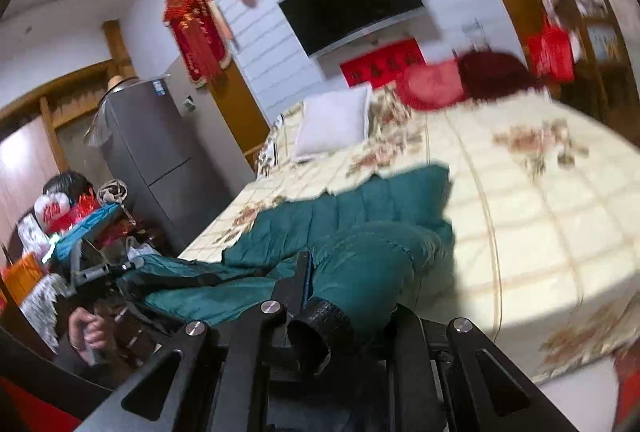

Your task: Fold large clothes

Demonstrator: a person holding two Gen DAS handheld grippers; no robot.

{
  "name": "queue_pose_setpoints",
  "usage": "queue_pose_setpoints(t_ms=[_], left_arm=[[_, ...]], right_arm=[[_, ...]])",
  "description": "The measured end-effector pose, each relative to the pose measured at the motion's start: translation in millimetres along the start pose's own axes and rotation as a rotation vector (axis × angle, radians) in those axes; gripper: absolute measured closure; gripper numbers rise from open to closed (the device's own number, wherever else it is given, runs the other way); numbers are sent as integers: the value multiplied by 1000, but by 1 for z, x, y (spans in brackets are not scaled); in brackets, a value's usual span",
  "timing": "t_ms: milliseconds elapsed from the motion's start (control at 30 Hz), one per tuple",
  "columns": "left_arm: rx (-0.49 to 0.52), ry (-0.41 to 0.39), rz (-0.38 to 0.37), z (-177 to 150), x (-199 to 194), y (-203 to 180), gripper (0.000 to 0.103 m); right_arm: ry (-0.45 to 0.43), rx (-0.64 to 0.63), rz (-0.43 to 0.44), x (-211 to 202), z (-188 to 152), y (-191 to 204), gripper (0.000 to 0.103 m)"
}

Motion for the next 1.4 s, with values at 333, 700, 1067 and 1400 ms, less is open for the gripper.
queue_pose_setpoints(t_ms=[333, 700, 1067, 1400], left_arm=[[-47, -44, 74, 86, 70, -3, 92], [-117, 55, 363, 130, 224, 92, 92], [76, 146, 477, 113, 318, 129, 88], [-79, 278, 391, 133, 313, 139, 81]], right_arm=[[-91, 56, -50, 61, 70, -13, 89], [76, 221, -208, 248, 131, -77, 89], [201, 221, -372, 356, 99, -132, 88], [240, 381, -281, 353, 93, -154, 73]])
Point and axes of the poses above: each gripper's, at about its wrist camera, not at the fingertips, and x roughly the way its jaws point, y to its left, z to its top, the point moved 1 cm from there along x, roughly the way its jaws point, and after that the axes turned 1 degree about -z, right-handed, at the moved point
